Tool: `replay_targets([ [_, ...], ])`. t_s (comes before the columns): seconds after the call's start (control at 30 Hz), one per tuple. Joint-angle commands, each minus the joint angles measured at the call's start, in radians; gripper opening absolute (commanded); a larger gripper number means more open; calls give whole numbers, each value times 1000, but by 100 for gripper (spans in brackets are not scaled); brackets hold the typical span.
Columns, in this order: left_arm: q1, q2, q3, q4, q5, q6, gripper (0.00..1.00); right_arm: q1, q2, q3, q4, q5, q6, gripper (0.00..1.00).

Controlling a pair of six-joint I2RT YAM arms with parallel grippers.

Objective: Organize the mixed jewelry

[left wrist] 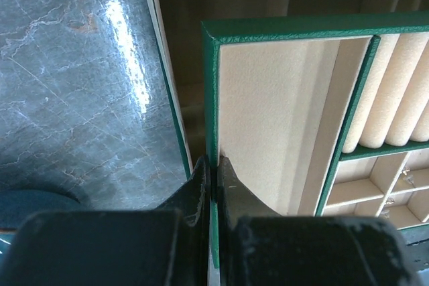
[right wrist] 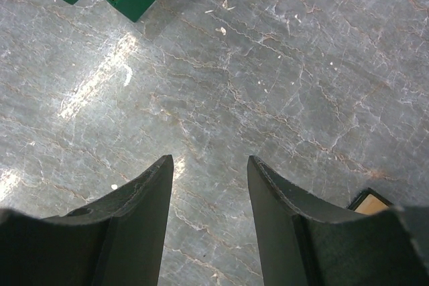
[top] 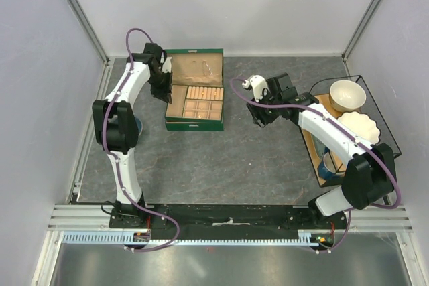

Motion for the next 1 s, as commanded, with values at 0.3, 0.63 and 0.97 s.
replay_targets([
  [0.3, 19, 62, 90, -8, 4, 3, 2, -3, -14, -17, 32, -40, -11, 56],
  [0.63, 19, 19, 35, 8, 15, -32, 2, -3, -6, -18, 34, -55, -9, 56],
  [0.97, 19, -7, -8, 18, 12, -79, 1, -5, -9, -31, 39, -67, -6, 56],
])
